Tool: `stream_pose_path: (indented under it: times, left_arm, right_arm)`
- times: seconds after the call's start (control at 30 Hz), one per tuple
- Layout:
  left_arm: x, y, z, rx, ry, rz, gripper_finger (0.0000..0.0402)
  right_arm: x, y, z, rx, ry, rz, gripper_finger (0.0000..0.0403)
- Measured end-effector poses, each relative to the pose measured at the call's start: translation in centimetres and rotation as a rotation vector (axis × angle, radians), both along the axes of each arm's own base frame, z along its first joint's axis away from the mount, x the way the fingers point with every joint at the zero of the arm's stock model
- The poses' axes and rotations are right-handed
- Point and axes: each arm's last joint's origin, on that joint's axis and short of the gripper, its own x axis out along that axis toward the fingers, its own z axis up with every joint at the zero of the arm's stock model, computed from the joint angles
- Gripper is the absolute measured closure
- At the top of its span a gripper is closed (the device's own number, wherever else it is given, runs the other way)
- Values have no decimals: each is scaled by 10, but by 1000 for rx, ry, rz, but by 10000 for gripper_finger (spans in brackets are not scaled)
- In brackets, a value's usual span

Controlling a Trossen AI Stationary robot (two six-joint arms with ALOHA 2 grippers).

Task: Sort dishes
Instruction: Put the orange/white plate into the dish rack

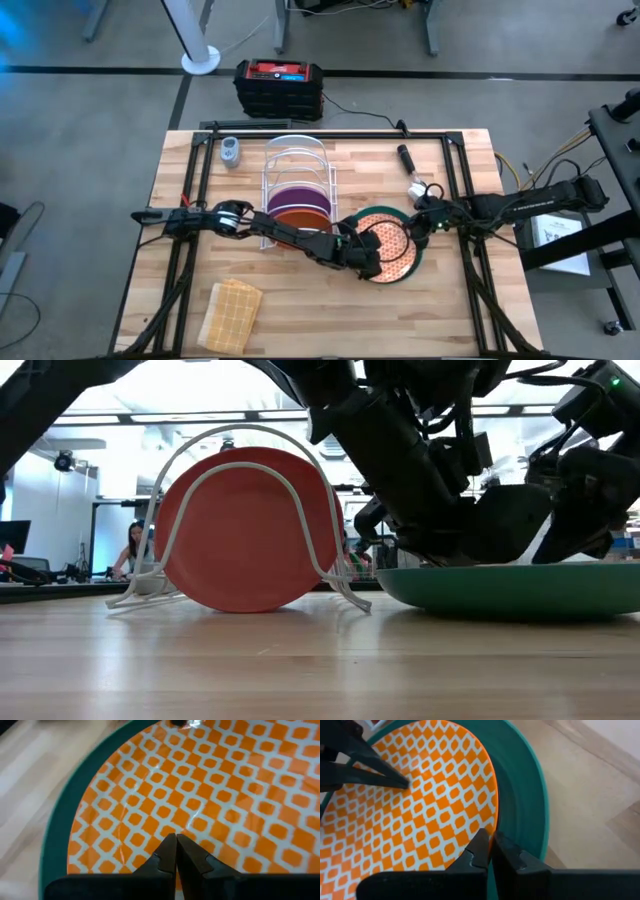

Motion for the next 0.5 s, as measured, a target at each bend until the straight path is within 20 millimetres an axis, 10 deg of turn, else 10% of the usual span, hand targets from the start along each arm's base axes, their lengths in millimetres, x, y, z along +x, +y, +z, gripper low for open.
stream_pose_path:
  times: [0.5]
  left_arm:
    - [11, 2, 20, 64, -26, -67, 401]
  right_arm:
    - [1, 0, 10, -33, -52, 33, 401]
